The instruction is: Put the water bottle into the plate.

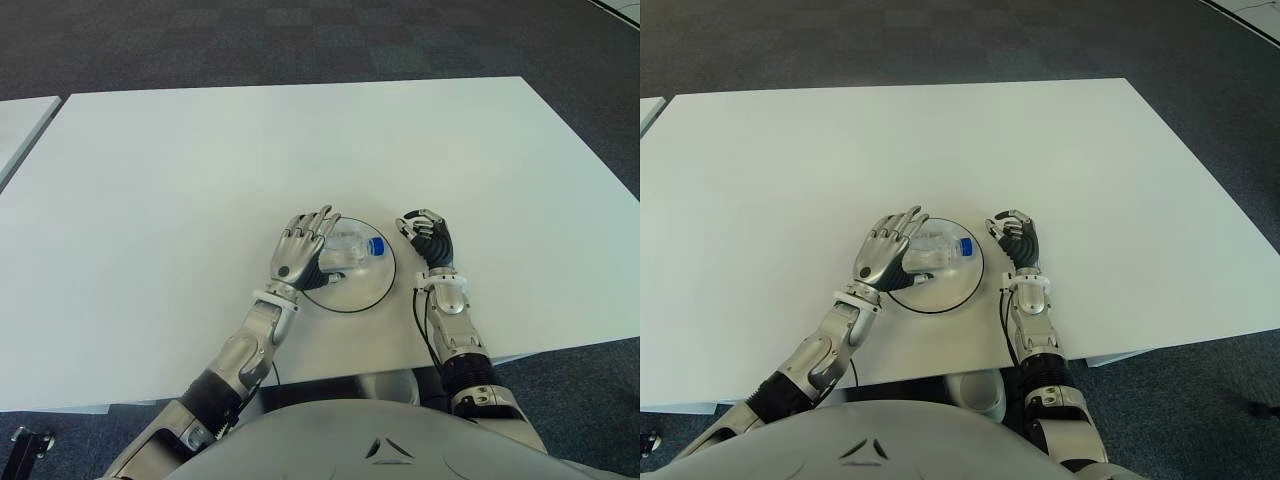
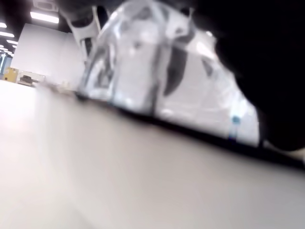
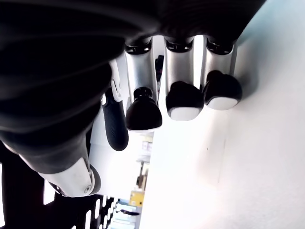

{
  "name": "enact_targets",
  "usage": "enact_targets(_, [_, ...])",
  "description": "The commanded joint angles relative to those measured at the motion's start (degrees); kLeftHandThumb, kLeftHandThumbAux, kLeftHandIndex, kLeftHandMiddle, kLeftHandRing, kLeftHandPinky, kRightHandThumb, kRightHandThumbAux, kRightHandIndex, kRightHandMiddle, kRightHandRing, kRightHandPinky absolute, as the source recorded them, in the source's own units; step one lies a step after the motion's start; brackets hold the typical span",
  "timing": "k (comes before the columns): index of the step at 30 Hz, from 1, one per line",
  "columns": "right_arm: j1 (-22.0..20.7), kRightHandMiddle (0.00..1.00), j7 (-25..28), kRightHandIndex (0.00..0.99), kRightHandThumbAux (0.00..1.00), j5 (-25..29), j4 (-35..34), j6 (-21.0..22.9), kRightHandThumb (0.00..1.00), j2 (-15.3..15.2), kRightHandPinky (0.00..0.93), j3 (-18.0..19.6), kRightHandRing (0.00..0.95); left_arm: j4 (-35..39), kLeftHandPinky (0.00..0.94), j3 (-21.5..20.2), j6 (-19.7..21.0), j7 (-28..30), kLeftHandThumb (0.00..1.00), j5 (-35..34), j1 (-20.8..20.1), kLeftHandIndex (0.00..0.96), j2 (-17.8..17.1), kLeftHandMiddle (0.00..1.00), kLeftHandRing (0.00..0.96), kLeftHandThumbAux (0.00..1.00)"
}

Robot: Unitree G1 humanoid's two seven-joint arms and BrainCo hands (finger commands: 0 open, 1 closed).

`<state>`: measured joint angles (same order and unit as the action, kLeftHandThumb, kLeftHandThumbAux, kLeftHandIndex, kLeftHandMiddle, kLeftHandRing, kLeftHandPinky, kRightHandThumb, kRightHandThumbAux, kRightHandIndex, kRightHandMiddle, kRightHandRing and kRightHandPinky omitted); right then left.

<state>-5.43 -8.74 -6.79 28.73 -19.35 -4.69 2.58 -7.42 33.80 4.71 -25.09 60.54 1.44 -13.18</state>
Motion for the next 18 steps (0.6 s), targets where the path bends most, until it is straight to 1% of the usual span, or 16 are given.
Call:
enact_targets(1, [0.2, 0.881, 0.1, 0.437, 0.729, 0.2, 1.5, 0.2, 0.702, 0.2, 0.879, 0.0, 0.881, -0.7, 0.014, -0.2, 1.4, -1.2, 0.520, 1.7, 0.1, 0.026, -0.7, 0.027, 0.015, 0.653])
enact_targets(5, [0.2, 0.881, 0.0, 0.437, 0.729, 0.3, 1.7, 0.2, 0.702, 0.3, 0.879, 0.0, 0.881, -0.2, 0.002, 0.2, 3.0, -1.7, 0.486, 3.7, 0.0, 0.005, -1.2, 0.005, 0.003, 0.636])
enact_targets(7, [0.3, 0.880, -0.1, 0.437, 0.729, 0.0, 1.5, 0.4, 0.702, 0.4, 0.877, -0.1, 0.880, 0.4, 0.000, 0.5, 4.5, -1.7, 0.466, 5.4, 0.0, 0.000, -1.5, 0.000, 0.000, 0.603])
enact_targets(9, [0.3, 0.879, -0.1, 0.437, 0.730, -0.1, 1.3, 0.5, 0.702, 0.4, 0.875, -0.2, 0.878, 0.7, 0.000, 0.7, 5.3, -1.7, 0.447, 6.1, 0.1, 0.000, -1.6, 0.000, 0.000, 0.560])
enact_targets(10, [0.4, 0.879, -0.1, 0.437, 0.730, -0.1, 1.2, 0.5, 0.702, 0.4, 0.875, -0.2, 0.878, 0.9, 0.000, 0.6, 5.3, -2.0, 0.443, 6.1, 0.2, 0.000, -1.6, 0.000, 0.000, 0.553])
enact_targets(12, [0.5, 0.876, -0.1, 0.437, 0.730, -0.1, 1.1, 0.5, 0.702, 0.4, 0.871, -0.3, 0.875, 1.1, 0.000, 0.4, 5.4, -2.3, 0.397, 6.1, 0.3, 0.000, -1.6, 0.000, 0.000, 0.523])
enact_targets(14, [0.5, 0.875, -0.1, 0.437, 0.730, 0.0, 0.9, 0.7, 0.702, 0.5, 0.869, -0.3, 0.873, 1.2, 0.000, 0.3, 5.3, -2.9, 0.379, 5.8, 0.4, 0.000, -1.5, 0.000, 0.000, 0.512])
enact_targets(15, [0.6, 0.875, -0.1, 0.437, 0.730, 0.0, 0.9, 0.8, 0.701, 0.5, 0.868, -0.3, 0.872, 1.2, 0.000, 0.2, 5.2, -3.2, 0.352, 5.6, 0.5, 0.000, -1.4, 0.000, 0.000, 0.509])
enact_targets(16, [0.6, 0.874, -0.1, 0.437, 0.730, 0.0, 0.7, 1.0, 0.701, 0.5, 0.867, -0.3, 0.872, 1.1, 0.000, 0.0, 5.0, -3.9, 0.342, 5.4, 0.5, 0.000, -1.3, 0.000, 0.000, 0.508])
enact_targets(18, [0.7, 0.873, 0.0, 0.437, 0.730, -0.1, 0.4, 1.4, 0.701, 0.5, 0.865, -0.4, 0.870, 0.8, 0.000, -0.3, 4.4, -5.7, 0.291, 4.6, 0.6, 0.000, -1.0, 0.000, 0.000, 0.509])
